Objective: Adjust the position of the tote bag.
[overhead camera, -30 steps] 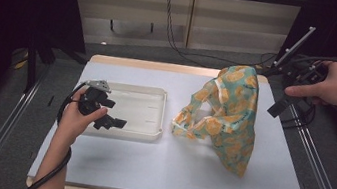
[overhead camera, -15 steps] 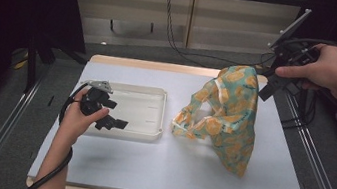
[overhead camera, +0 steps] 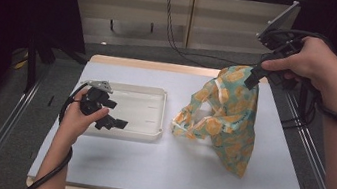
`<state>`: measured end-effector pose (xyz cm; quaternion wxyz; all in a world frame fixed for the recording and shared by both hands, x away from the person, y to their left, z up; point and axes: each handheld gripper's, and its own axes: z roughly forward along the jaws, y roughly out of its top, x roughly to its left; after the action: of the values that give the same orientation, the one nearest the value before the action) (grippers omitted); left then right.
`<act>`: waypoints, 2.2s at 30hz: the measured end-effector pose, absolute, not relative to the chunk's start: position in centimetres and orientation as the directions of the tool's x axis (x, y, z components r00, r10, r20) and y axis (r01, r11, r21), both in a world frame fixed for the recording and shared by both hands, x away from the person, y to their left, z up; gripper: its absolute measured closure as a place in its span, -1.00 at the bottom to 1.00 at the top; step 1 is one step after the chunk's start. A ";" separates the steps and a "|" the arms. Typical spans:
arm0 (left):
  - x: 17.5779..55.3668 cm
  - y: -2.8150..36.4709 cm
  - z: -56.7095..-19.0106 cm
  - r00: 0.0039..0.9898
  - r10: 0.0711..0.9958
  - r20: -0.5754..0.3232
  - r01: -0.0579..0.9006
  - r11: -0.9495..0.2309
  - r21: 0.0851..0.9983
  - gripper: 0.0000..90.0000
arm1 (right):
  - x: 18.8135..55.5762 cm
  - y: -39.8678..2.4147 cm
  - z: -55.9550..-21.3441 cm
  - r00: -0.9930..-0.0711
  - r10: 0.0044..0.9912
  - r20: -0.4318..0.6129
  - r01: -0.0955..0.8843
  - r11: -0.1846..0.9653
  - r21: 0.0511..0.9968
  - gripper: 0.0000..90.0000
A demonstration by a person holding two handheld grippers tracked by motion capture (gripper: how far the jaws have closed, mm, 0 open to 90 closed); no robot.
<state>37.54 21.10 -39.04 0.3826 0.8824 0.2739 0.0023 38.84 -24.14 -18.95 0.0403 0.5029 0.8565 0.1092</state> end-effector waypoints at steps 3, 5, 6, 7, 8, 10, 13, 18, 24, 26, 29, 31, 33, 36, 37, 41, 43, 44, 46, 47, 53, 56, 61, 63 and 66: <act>37.4 21.0 -38.8 0.853 0.479 -0.209 0.476 -0.547 0.688 -0.92 | 39.3 -23.8 -19.7 -0.456 0.890 0.028 0.871 0.439 0.222 -0.78; 37.4 21.0 -38.7 0.853 0.479 -0.208 0.476 -0.550 0.686 -0.92 | 39.4 -23.8 -20.0 -0.446 0.895 0.029 0.875 0.428 0.227 -0.78; 37.4 21.0 -38.7 0.853 0.479 -0.208 0.475 -0.547 0.689 -0.92 | 39.5 -23.8 -20.2 -0.441 0.897 0.031 0.877 0.423 0.229 -0.77; 37.4 21.1 -38.7 0.854 0.480 -0.203 0.473 -0.550 0.689 -0.92 | 39.6 -23.7 -20.4 -0.414 0.910 0.036 0.891 0.397 0.222 -0.73; 37.4 21.1 -38.7 0.853 0.480 -0.205 0.474 -0.549 0.688 -0.92 | 39.7 -23.6 -20.7 -0.410 0.911 0.038 0.892 0.393 0.222 -0.65; 37.5 21.2 -38.7 0.852 0.482 -0.206 0.477 -0.549 0.687 -0.92 | 39.8 -23.5 -21.0 -0.409 0.912 0.029 0.893 0.394 0.218 -0.53; 37.5 21.3 -38.8 0.853 0.480 -0.206 0.476 -0.549 0.687 -0.92 | 39.8 -23.4 -21.3 -0.417 0.909 0.026 0.889 0.401 0.221 -0.43; 37.5 21.1 -38.8 0.851 0.483 -0.206 0.477 -0.549 0.686 -0.92 | 40.0 -23.3 -21.9 -0.397 0.917 0.022 0.893 0.381 0.239 -0.27; 37.5 21.0 -38.9 0.854 0.478 -0.204 0.474 -0.556 0.683 -0.92 | 40.2 -23.4 -23.0 -0.349 0.936 0.049 0.916 0.330 0.226 0.01; 37.5 21.0 -38.9 0.853 0.484 -0.195 0.473 -0.560 0.680 -0.92 | 40.4 -23.3 -23.8 -0.316 0.947 0.048 0.933 0.301 0.198 0.10; 37.5 20.9 -38.9 0.852 0.485 -0.196 0.474 -0.558 0.681 -0.92 | 40.5 -23.3 -24.2 -0.300 0.953 0.043 0.940 0.287 0.185 0.21; 37.5 20.9 -38.9 0.851 0.488 -0.193 0.474 -0.557 0.682 -0.92 | 40.5 -23.4 -24.4 -0.276 0.960 0.039 0.946 0.265 0.186 0.33; 37.5 20.9 -38.9 0.851 0.487 -0.199 0.476 -0.553 0.684 -0.92 | 40.6 -23.7 -24.7 -0.266 0.963 0.033 0.950 0.256 0.180 0.49; 37.5 20.9 -38.9 0.850 0.489 -0.195 0.476 -0.557 0.681 -0.92 | 40.6 -24.2 -24.9 -0.265 0.964 0.039 0.951 0.254 0.178 0.91; 37.6 20.9 -38.9 0.852 0.486 -0.194 0.473 -0.559 0.681 -0.92 | 40.6 -24.3 -24.9 -0.270 0.962 0.047 0.950 0.258 0.179 0.97; 37.5 20.8 -38.9 0.851 0.488 -0.194 0.475 -0.556 0.682 -0.92 | 40.5 -24.8 -24.6 -0.300 0.952 0.066 0.941 0.284 0.182 1.00; 37.6 20.8 -38.9 0.856 0.479 -0.197 0.469 -0.558 0.684 -0.92 | 40.4 -24.9 -24.3 -0.327 0.943 0.055 0.933 0.313 0.178 1.00; 37.6 20.8 -38.8 0.855 0.481 -0.193 0.469 -0.560 0.683 -0.92 | 40.3 -24.9 -24.1 -0.340 0.939 0.053 0.928 0.325 0.182 1.00; 37.6 20.8 -38.9 0.856 0.479 -0.195 0.467 -0.557 0.686 -0.92 | 40.3 -25.0 -23.9 -0.356 0.933 0.058 0.922 0.341 0.182 1.00; 37.6 20.8 -38.8 0.857 0.478 -0.194 0.466 -0.557 0.687 -0.92 | 40.2 -25.0 -23.7 -0.368 0.928 0.062 0.917 0.351 0.188 1.00; 37.6 20.7 -39.0 0.856 0.478 -0.197 0.469 -0.557 0.685 -0.92 | 39.9 -24.6 -23.0 -0.583 0.812 0.025 0.794 0.564 0.227 1.00; 37.7 20.6 -39.1 0.858 0.475 -0.196 0.468 -0.564 0.680 -0.92 | 39.8 -24.3 -22.7 -0.649 0.761 -0.008 0.739 0.633 0.230 1.00; 37.7 20.4 -39.1 0.859 0.474 -0.196 0.469 -0.569 0.676 -0.92 | 39.7 -23.5 -21.8 -0.764 0.645 -0.015 0.624 0.745 0.235 1.00; 37.8 20.4 -39.1 0.860 0.472 -0.193 0.465 -0.570 0.677 -0.92 | 39.7 -23.1 -21.6 -0.813 0.582 -0.026 0.561 0.794 0.234 1.00; 37.7 20.3 -39.2 0.861 0.472 -0.193 0.466 -0.574 0.673 -0.92 | 39.8 -22.6 -21.7 -0.857 0.515 -0.031 0.495 0.838 0.227 1.00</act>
<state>37.73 20.31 -39.21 0.3783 0.8872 0.2641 0.0040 39.77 -22.57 -21.72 0.0456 0.2637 0.9577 0.1060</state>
